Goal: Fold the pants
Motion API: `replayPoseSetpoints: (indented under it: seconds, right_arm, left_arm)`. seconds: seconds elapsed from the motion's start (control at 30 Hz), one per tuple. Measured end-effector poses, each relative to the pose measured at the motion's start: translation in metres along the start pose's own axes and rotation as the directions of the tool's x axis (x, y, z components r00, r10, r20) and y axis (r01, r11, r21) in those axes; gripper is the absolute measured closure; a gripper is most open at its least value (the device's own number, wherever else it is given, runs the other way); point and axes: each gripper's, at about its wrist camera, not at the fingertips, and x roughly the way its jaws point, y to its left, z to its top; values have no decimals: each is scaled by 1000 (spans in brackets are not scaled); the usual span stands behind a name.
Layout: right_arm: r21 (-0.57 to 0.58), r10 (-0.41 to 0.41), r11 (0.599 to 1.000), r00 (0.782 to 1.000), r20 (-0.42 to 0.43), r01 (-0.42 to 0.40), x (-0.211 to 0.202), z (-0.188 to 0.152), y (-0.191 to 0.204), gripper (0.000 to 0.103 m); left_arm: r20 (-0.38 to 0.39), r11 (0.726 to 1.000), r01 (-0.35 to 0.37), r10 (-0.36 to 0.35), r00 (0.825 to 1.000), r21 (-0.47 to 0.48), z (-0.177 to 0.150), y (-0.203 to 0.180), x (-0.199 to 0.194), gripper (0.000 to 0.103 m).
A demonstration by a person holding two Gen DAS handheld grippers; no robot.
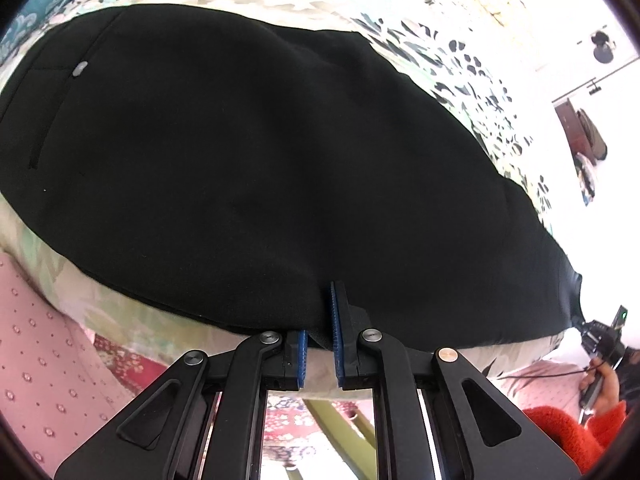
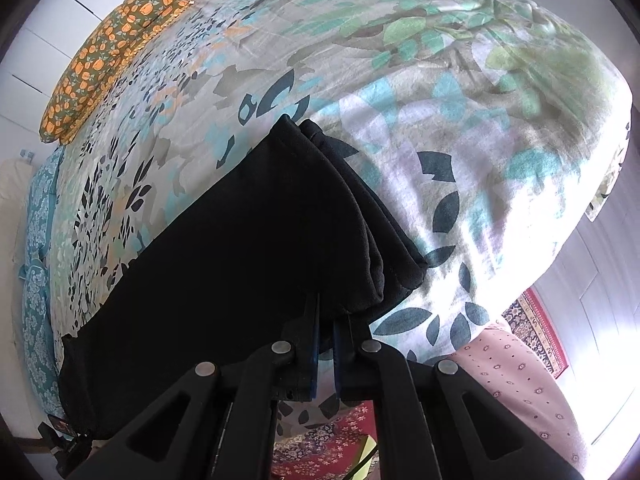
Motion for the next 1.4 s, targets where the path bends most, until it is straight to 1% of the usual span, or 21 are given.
replayPoseSetpoints:
  seconds: [0.13,0.23,0.3,0.33,0.37,0.4,0.47,0.53,0.6,0.67,0.7,0.73,0.83,0.93,1.1,1.13,1.17,1.2,1.27,1.33,1.4]
  right_arm:
    - [0,-12,1000,1000,-2,12,3,1,2,97]
    - [10,-13,1000,1000,-10,13,3,1,1,94]
    - [44,12,999,999,-35,-11,0,2,-4,79]
    - [73,54,996,997,-57,-50,-5,1,-9,58]
    - [98,83,992,994,-65,-77,-12,0,-13,36]
    - [115,111,988,993,-49,-105,-23,-1,-19,34]
    - [107,139,985,990,6,-139,-50,1,-28,34]
    - [47,121,991,989,83,-125,-72,12,-34,34]
    - [-20,118,993,984,131,-116,-79,28,-33,34]
    - [-116,212,973,972,99,-200,-68,44,-21,37]
    - [-173,218,963,974,60,-205,-56,49,-11,40]
    - [-218,186,960,982,29,-175,-47,51,-2,45]
    - [-325,40,944,998,-37,-50,-10,55,9,45]
    - [-334,41,940,996,-81,-65,11,64,-1,45]
    - [-297,120,939,974,-194,-175,31,75,-10,46]
    - [-301,119,937,972,-202,-177,32,75,-10,50]
    - [-300,108,939,972,-210,-169,33,75,-10,69]
    - [-283,110,944,969,-220,-171,33,77,-13,76]
    - [-229,166,949,959,-228,-219,29,78,-16,88]
    - [-194,224,945,953,-204,-264,17,77,-19,90]
    - [-127,325,929,930,-171,-348,0,72,-24,90]
  left_arm:
    - [-25,1000,-11,11,1000,-13,1,1,9,92]
    - [-32,1000,-20,19,999,-13,3,0,9,83]
    - [-48,1000,-27,26,999,-15,2,-1,3,65]
    - [-51,999,-41,40,998,-17,0,-2,-1,58]
    - [-43,998,-67,66,997,-18,-3,-4,-10,43]
    - [-24,997,-72,71,997,-19,-8,-5,-20,35]
    - [18,998,-55,55,998,-12,-10,-8,-39,33]
    - [78,999,-44,43,996,7,-5,-19,-56,31]
    - [140,1000,-22,19,990,21,9,-30,-61,21]
    - [174,998,-14,4,985,56,26,-45,-53,20]
    - [189,996,-9,-9,982,93,33,-55,-43,20]
    - [189,993,-7,-16,982,117,40,-61,-34,20]
    - [142,979,-42,13,990,200,40,-83,0,23]
    - [112,973,-61,36,993,222,30,-80,7,26]
    - [115,981,-72,52,992,182,19,-57,2,26]
    - [119,984,-71,52,992,166,21,-54,1,26]
    - [122,987,-69,51,991,149,22,-50,1,26]
    - [125,989,-66,50,991,129,23,-46,1,26]
    - [126,992,-63,49,991,108,25,-43,0,26]
    - [130,993,-59,46,990,99,25,-40,-2,26]
    - [137,993,-58,44,990,102,24,-39,-3,26]
